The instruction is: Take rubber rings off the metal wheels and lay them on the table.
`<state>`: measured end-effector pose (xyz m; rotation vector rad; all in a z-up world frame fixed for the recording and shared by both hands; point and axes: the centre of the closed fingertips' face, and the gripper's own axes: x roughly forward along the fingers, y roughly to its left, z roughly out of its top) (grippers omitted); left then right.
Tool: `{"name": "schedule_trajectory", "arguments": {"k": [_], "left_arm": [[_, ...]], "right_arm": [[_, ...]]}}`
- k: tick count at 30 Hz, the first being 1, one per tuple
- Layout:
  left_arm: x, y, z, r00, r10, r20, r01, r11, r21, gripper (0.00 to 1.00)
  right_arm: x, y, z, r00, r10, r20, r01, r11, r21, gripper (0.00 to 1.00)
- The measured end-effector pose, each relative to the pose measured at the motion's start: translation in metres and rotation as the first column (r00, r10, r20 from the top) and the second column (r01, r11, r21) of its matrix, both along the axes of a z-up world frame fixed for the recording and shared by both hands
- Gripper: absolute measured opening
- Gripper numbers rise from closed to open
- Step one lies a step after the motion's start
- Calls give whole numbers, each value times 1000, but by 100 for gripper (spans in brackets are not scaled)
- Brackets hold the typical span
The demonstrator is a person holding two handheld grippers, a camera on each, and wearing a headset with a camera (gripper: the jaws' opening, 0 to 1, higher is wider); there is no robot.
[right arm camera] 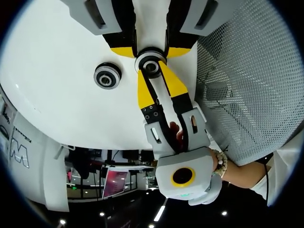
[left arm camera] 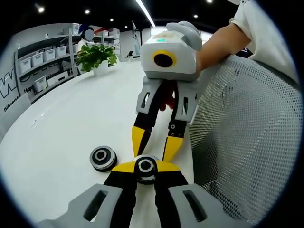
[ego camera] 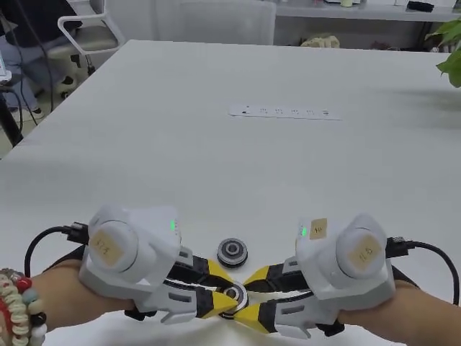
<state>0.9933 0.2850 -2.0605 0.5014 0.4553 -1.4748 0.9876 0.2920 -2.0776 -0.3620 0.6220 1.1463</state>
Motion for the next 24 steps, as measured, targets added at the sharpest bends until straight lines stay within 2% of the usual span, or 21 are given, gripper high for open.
{"name": "schedule_trajectory", "arguments": {"k": [8, 12, 15, 24], "left_arm": [[0, 0, 0, 1000, 1, -2, -1, 1000, -2, 8], [0, 0, 0, 1000, 4, -2, -4, 1000, -2, 8], [0, 0, 0, 1000, 3, 1, -3, 1000, 0, 8], [2, 1, 0, 1000, 16, 1, -16, 1000, 0, 8]], "right_arm": [[-1, -4, -1, 1000, -3, -30, 3, 1000, -1, 16], [-3, -10, -3, 998, -17, -57, 16, 1000, -6, 5], [-3, -8, -3, 999, -4, -41, 3, 1000, -13, 5], [2, -10, -2, 998, -40, -53, 39, 999, -25, 0]]}}
